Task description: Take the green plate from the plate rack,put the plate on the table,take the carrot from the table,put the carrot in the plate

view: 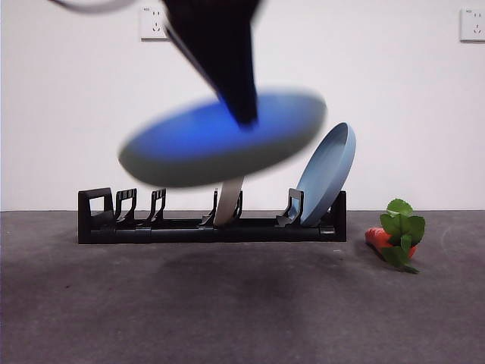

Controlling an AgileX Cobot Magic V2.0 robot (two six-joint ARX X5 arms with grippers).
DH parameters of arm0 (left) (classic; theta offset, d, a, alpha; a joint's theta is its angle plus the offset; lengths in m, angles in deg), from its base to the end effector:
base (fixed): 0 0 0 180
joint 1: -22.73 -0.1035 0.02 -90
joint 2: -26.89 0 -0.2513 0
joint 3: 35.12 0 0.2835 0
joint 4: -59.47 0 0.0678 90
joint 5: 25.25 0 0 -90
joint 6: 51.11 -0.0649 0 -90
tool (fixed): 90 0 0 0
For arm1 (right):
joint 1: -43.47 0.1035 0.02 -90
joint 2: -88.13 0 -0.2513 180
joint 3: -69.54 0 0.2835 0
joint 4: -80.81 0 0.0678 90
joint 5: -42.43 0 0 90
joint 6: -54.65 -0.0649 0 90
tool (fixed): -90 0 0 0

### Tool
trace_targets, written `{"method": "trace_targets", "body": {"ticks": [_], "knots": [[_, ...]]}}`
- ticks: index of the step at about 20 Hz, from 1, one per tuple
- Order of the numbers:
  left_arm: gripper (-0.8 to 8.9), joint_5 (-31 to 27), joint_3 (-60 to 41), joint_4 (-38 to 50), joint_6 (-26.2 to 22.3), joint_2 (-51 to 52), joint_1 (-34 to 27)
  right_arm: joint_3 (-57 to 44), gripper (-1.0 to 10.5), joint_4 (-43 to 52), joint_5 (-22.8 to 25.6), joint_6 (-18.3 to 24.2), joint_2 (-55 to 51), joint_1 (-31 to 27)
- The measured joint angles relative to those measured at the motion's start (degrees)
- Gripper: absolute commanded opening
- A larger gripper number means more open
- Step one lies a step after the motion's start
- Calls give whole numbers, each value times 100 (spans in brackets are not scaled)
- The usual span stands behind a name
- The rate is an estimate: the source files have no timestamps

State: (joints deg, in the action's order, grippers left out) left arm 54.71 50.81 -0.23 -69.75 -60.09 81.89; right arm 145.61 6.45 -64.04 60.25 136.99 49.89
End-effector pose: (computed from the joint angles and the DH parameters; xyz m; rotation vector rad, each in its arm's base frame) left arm 0.1915 -0.2986 0.2343 0.9045 0.7772 -0.9284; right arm 0.1920 0.0401 0.3271 -0.0184 0.8054 0.4163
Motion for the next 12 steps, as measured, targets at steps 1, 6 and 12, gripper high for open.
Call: {"method": "trace_targets", "body": {"ticks": [1,6,12], "knots": [[-6,-2,0,79,-26,-243,11,0,657,0,0,0,0,0],[-6,-33,0,479,-46,-1126,11,-2,657,2,0,0,0,0],[-8,-188,0,667,-70,-1703,11,0,658,4,0,0,0,0]]}}
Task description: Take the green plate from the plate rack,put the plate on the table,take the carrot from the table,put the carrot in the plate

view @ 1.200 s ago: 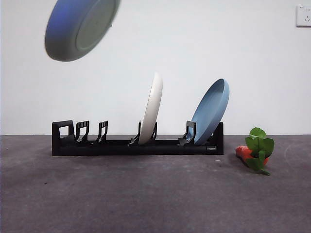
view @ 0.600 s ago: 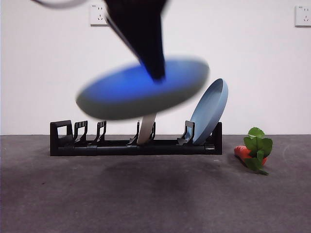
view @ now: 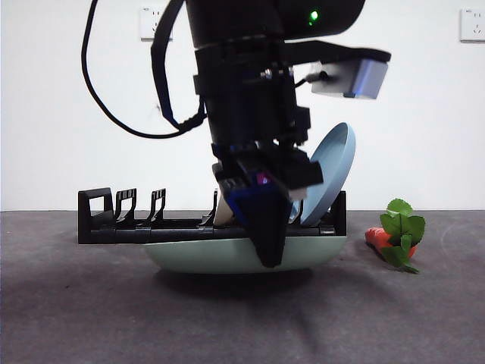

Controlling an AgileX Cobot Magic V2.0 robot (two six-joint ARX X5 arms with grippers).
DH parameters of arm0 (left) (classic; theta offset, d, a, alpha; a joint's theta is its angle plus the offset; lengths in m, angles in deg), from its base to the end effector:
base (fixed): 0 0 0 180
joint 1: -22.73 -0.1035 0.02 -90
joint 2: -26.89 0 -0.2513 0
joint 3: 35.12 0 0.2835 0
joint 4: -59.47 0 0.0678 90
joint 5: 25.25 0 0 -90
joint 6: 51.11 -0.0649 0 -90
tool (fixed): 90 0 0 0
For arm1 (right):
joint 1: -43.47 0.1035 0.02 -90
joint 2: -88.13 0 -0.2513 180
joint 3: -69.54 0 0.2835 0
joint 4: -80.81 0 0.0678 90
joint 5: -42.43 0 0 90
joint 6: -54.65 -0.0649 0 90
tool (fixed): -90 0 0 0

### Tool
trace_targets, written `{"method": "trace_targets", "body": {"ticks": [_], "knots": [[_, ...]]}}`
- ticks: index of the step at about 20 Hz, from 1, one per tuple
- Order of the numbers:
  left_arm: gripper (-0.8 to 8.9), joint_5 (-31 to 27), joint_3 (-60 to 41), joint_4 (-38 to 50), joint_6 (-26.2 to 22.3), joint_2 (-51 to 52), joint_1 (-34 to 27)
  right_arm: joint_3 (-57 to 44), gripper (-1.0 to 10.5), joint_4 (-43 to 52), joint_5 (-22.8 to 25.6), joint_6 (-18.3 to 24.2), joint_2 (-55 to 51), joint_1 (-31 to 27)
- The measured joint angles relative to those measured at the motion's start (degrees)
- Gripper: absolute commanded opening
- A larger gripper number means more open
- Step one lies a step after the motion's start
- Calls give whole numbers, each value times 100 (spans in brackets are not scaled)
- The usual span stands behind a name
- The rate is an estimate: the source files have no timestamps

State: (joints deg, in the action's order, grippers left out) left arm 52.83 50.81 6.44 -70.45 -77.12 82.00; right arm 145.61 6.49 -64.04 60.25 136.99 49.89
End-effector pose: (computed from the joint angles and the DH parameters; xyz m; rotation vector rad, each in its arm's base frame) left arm 0.2123 -0.3308 0.1351 1.0310 0.9241 -0.9021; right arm 0.1920 0.0401 0.3271 -0.0185 0.8047 0.4163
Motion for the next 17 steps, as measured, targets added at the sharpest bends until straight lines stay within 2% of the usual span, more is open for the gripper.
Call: {"method": "trace_targets", "body": {"ticks": [2,4,6,12,17], "knots": [[16,-11,2,-7,-13,-120,0,0,658,0,0,0,0,0],[163,205,2,-118,-15,-181,-9,0,658,0,0,0,0,0],[230,426,0,-227,46,-216,-15,0,658,0,0,0,7,0],[230,459,2,-332,264,-146,-11,0,658,57,-2,0,275,0],[230,468,649,-874,885,782,-11,0,658,809,-4,-87,1117,52]]}}
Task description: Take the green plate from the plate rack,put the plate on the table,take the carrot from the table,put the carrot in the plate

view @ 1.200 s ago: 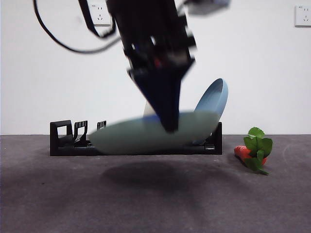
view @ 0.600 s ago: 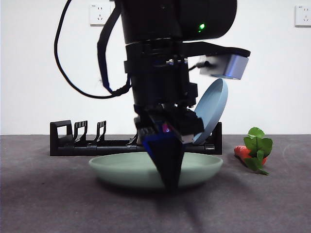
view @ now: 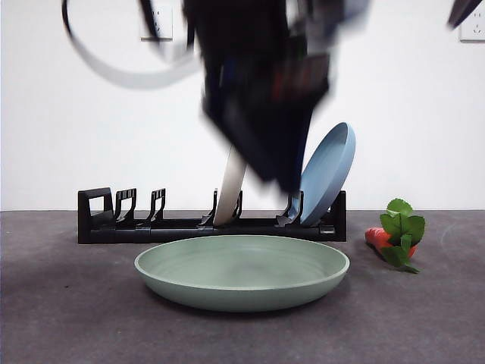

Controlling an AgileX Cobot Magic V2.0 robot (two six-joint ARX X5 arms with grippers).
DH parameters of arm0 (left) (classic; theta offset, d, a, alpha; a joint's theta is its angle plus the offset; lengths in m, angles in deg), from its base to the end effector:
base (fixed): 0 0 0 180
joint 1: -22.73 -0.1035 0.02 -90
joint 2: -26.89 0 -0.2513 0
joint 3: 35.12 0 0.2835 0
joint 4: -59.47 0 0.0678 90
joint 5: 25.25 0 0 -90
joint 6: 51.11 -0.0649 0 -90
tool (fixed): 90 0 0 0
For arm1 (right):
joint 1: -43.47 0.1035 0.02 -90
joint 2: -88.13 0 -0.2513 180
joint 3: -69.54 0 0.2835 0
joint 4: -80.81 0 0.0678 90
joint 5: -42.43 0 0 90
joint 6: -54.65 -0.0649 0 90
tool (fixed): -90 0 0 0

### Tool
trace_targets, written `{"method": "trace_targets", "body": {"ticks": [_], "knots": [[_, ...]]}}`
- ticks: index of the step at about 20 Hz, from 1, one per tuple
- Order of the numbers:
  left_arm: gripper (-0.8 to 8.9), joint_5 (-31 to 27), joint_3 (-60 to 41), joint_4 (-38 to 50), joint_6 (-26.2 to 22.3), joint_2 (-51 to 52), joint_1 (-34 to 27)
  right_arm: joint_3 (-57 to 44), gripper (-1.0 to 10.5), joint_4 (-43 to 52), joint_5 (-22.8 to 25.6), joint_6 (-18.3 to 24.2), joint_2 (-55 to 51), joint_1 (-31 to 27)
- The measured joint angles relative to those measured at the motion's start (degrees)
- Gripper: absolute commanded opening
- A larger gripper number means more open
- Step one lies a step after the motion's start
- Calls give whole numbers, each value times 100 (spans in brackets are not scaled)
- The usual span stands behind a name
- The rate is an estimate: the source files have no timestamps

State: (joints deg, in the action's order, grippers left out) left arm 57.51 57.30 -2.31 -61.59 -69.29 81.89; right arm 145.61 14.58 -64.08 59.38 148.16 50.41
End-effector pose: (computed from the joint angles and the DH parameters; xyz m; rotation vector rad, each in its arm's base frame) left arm 0.2042 -0.3261 0.2144 0.8032 0.9206 -0.8996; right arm 0.2461 0.0485 0.2997 -0.0026 0.8620 0.4185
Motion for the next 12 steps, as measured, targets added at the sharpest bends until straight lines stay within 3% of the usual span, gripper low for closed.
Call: {"method": "trace_targets", "body": {"ticks": [6,12], "knots": [[229,13,1263,-339,964,1635,2,0,657,1290,33,-254,1786,424],[229,9,1602,-455,1292,2979,2,0,645,2288,833,-393,3390,619]]}}
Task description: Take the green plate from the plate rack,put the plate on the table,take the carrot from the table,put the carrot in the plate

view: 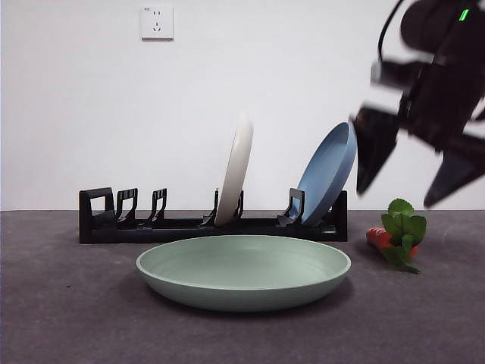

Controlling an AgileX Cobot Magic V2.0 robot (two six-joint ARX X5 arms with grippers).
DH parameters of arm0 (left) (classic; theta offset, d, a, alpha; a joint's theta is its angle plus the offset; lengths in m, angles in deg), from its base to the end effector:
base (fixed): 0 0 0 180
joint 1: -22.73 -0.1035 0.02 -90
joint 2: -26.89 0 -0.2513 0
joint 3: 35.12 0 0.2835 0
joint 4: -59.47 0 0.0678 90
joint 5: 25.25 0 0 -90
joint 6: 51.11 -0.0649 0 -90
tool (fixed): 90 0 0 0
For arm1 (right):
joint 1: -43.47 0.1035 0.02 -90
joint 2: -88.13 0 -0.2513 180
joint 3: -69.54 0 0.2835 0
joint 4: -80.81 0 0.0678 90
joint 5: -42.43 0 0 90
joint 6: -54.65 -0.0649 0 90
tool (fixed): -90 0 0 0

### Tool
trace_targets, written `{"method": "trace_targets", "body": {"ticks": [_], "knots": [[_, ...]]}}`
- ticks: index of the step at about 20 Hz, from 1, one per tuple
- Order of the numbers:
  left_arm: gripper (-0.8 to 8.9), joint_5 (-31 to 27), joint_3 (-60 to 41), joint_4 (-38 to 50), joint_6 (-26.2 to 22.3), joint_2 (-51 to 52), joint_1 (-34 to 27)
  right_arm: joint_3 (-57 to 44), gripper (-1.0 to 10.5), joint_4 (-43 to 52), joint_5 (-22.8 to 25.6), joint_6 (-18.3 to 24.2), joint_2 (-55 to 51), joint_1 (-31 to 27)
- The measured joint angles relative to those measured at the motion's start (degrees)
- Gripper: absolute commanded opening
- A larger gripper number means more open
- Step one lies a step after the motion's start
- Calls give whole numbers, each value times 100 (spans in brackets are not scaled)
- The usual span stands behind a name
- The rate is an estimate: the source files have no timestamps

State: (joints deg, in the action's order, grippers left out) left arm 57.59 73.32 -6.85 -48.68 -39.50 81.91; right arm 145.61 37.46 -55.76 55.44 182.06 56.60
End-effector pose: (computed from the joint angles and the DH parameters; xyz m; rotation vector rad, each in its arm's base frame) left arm 0.1352 -0.2109 0.4693 0.2008 0.3855 -0.8852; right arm 0.3589 0.0932 0.1515 -0.0586 1.0707 0.3433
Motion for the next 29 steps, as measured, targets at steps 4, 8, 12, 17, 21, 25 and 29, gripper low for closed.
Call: {"method": "trace_targets", "body": {"ticks": [4,8,12,17,21,25,29], "knots": [[229,-2,0,-98,170,417,0,0,561,280,238,-13,540,0],[229,-2,0,-229,286,472,0,0,370,417,240,-39,809,0],[229,-2,0,-291,323,459,0,0,115,601,240,-55,866,0],[229,-2,0,-293,323,461,0,2,-16,616,238,-59,866,0],[229,-2,0,-380,323,459,0,13,-16,424,240,-59,820,0],[229,-17,0,-420,323,459,0,11,-16,-306,234,-59,15,96],[229,-17,0,-417,321,459,0,13,-16,-1128,-144,-59,-1117,551]]}}
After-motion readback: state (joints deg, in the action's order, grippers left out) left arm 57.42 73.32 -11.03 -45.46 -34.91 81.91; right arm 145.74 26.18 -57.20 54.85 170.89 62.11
